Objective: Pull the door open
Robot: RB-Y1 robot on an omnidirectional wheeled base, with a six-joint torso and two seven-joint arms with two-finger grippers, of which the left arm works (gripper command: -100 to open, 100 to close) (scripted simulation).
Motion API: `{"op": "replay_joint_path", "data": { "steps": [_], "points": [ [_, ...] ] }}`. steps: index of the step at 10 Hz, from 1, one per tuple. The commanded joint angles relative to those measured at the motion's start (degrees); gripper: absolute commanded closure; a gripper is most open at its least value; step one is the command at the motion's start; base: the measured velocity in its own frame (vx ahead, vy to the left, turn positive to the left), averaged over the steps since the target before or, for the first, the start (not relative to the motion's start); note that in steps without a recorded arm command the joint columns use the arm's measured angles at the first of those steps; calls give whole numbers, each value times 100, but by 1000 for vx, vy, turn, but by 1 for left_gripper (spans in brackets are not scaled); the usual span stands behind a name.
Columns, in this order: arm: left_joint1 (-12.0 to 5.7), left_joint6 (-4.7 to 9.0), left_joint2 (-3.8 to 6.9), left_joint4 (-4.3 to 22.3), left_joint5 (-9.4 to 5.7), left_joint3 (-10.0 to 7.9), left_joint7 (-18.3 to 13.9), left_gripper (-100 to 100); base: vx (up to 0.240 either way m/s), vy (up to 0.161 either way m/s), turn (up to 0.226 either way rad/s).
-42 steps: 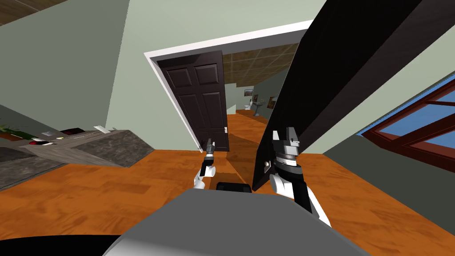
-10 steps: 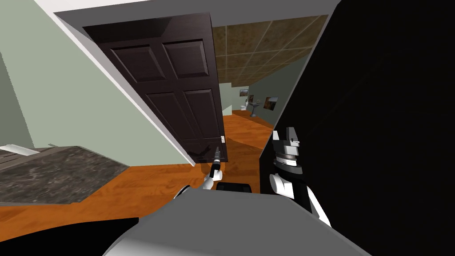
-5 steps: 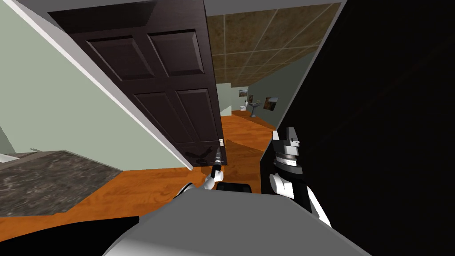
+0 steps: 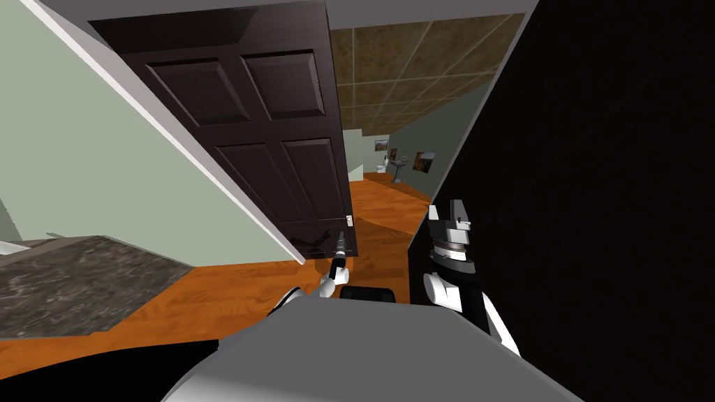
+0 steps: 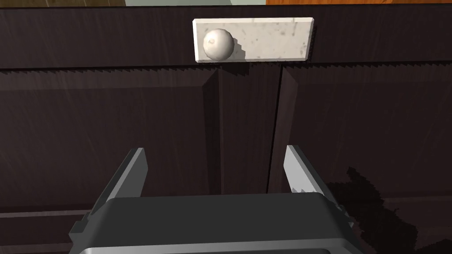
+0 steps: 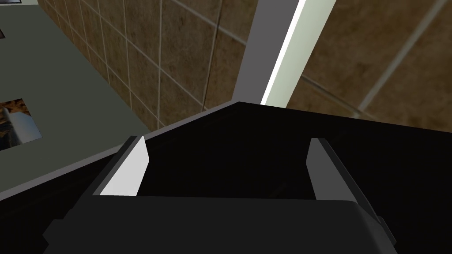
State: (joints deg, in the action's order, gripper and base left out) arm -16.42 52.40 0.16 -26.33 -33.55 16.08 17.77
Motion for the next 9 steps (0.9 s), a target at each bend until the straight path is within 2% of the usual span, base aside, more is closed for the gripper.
{"op": "replay_joint_path", "data": {
  "steps": [1,2,4,5,7,8,9],
  "points": [
    [-36,24,78,63,5,-8,-17,-100,-183,36,-65],
    [-40,26,163,62,9,-17,-28,-100,-195,9,-75],
    [-40,26,163,62,9,-17,-28,-100,-79,2,-8],
    [-49,26,317,62,16,-42,-56,-100,-70,30,-92],
    [-63,12,481,72,15,-93,-112,-100,-78,50,-100],
    [-80,-15,541,97,-32,-172,-200,-100,52,12,-193],
    [-80,-15,541,190,-32,-172,-200,-100,104,-22,-99]
  ]
}}
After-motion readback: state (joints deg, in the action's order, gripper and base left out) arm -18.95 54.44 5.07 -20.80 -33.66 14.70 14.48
